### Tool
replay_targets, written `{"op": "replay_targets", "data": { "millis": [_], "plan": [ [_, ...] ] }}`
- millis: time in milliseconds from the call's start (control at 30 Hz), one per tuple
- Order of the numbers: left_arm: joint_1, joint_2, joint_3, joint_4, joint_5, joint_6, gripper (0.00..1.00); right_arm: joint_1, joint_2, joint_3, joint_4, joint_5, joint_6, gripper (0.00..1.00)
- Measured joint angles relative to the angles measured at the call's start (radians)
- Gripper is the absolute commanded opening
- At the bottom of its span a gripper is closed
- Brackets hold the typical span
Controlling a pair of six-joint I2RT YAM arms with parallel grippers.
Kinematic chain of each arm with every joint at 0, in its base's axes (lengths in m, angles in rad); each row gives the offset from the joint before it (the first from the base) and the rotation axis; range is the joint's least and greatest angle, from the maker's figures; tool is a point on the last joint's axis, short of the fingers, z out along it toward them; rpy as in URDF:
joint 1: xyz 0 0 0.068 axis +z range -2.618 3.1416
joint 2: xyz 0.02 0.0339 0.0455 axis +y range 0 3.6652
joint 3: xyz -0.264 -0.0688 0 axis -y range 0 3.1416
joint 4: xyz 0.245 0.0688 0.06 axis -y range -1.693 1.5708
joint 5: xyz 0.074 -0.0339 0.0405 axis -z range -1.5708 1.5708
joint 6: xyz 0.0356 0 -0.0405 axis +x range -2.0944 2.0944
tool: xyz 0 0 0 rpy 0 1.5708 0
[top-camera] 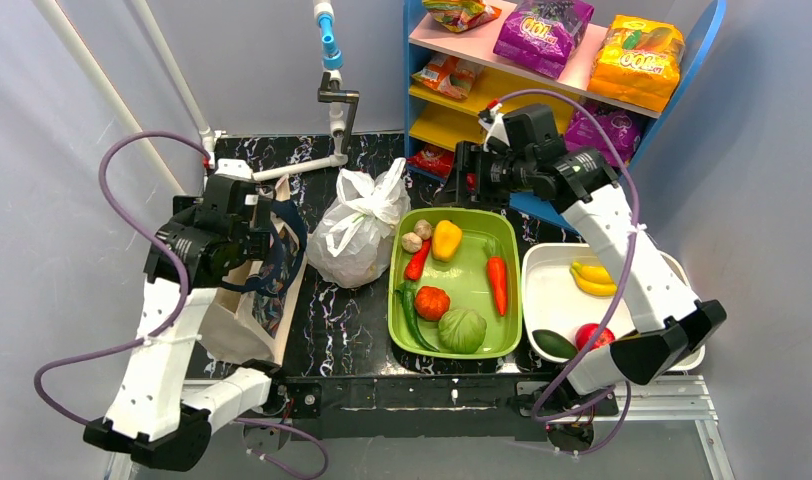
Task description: Place the food into the grocery bag and tie it
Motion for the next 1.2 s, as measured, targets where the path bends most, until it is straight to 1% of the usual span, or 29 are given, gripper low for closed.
{"op": "replay_targets", "data": {
  "millis": [167, 267, 367, 400, 533, 567, 600, 667, 700, 767, 933, 1067, 1200],
  "plan": [
    [0.048, 0.048, -0.045, 0.010, -0.030, -0.001, 0.98, 0.034, 0.078, 0.047, 0.018, -0.082, -0.010, 0.80],
    [0.080, 0.091, -0.049, 0.019, -0.037, -0.009, 0.98, 0.069, 0.125, 0.091, 0.018, -0.101, -0.015, 0.79],
    [0.122, 0.131, -0.051, 0.034, -0.033, -0.023, 0.98, 0.097, 0.138, 0.100, 0.014, -0.107, -0.010, 0.78],
    [0.134, 0.142, -0.052, 0.039, -0.027, -0.030, 0.95, 0.103, 0.138, 0.100, 0.012, -0.110, -0.005, 0.78],
    [0.184, 0.172, -0.072, 0.057, 0.020, -0.063, 0.76, 0.105, 0.131, 0.096, 0.011, -0.116, 0.005, 0.79],
    [0.197, 0.176, -0.084, 0.065, 0.035, -0.070, 0.73, 0.105, 0.126, 0.090, 0.010, -0.115, 0.003, 0.78],
    [0.210, 0.178, -0.097, 0.072, 0.048, -0.076, 0.68, 0.105, 0.122, 0.085, 0.007, -0.115, 0.001, 0.78],
    [0.226, 0.178, -0.125, 0.085, 0.068, -0.082, 0.48, 0.105, 0.106, 0.071, 0.002, -0.114, -0.008, 0.78],
    [0.234, 0.177, -0.142, 0.092, 0.078, -0.086, 0.34, 0.105, 0.096, 0.062, -0.002, -0.114, -0.015, 0.78],
    [0.248, 0.177, -0.167, 0.105, 0.100, -0.089, 0.00, 0.105, 0.075, 0.040, -0.005, -0.115, -0.023, 0.78],
    [0.262, 0.177, -0.155, 0.101, 0.180, -0.106, 0.00, 0.105, 0.045, 0.005, -0.002, -0.146, -0.021, 0.78],
    [0.264, 0.181, -0.033, 0.045, 0.275, -0.167, 0.00, 0.123, 0.078, 0.030, 0.011, -0.164, 0.001, 0.78],
    [0.264, 0.154, 0.073, 0.032, 0.385, -0.241, 0.00, 0.180, 0.154, 0.093, 0.057, -0.180, 0.050, 0.77]
  ]
}}
